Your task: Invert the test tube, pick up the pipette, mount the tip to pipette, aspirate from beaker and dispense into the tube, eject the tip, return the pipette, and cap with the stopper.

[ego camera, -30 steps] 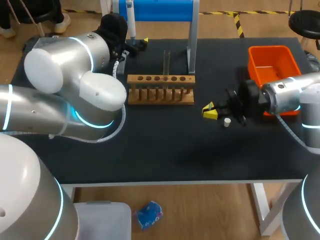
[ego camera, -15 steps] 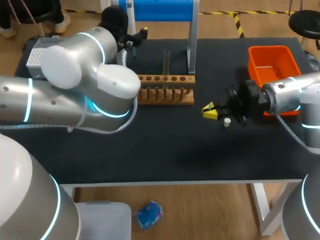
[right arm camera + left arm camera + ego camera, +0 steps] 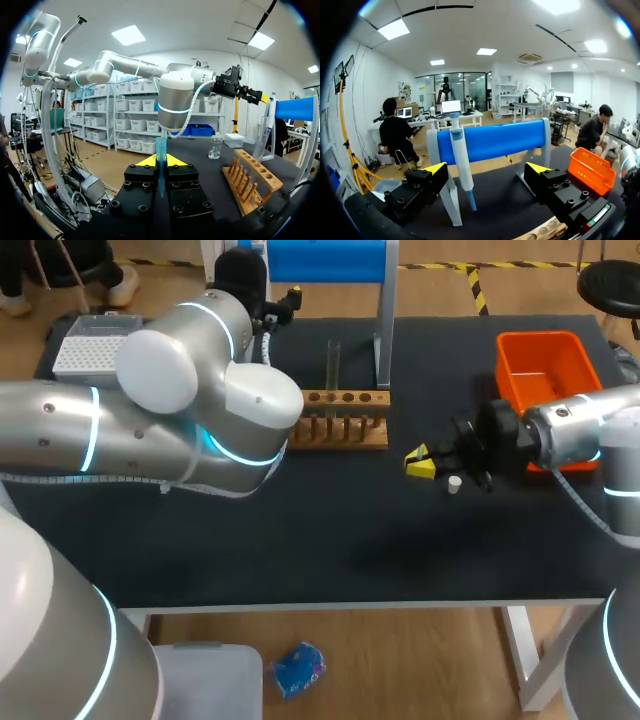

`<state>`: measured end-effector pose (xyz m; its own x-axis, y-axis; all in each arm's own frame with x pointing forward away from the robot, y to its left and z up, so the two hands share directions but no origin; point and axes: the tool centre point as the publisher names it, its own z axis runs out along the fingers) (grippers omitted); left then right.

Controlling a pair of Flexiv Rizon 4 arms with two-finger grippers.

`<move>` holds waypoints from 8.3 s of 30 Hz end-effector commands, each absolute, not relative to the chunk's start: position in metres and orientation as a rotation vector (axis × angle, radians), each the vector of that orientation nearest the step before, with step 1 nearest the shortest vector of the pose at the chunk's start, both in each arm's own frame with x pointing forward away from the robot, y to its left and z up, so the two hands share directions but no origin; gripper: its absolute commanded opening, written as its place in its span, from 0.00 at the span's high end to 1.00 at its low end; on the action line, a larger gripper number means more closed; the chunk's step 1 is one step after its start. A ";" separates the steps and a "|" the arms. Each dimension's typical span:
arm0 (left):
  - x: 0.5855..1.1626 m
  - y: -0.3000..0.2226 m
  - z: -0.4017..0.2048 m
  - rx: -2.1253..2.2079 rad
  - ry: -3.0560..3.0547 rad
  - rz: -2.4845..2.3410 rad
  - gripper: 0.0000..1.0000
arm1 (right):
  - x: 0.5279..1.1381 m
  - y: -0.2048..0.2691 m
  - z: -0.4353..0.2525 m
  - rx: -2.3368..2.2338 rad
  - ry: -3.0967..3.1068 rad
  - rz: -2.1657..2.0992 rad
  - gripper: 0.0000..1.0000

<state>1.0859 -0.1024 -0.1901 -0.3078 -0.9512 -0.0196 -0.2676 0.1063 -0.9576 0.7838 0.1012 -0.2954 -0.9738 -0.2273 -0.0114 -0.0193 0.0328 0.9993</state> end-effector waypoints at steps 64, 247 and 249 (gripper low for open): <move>1.164 -0.086 -0.220 -1.383 1.524 -1.111 0.52 | 0.784 0.100 -0.295 0.261 -2.143 -2.068 1.00; 0.810 -0.258 -0.079 -0.321 2.055 -1.915 1.00 | 0.784 0.100 -0.295 0.261 -2.143 -2.068 1.00; 0.808 -0.260 -0.075 -0.314 2.054 -1.926 1.00 | 0.784 0.100 -0.295 0.261 -2.143 -2.068 1.00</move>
<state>0.8072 -0.2597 -0.0777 -0.9264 -0.3693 -0.0730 0.0471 0.0787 -0.9958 0.7839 0.1012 -0.2956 -0.9737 -0.2274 -0.0114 -0.0192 0.0322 0.9993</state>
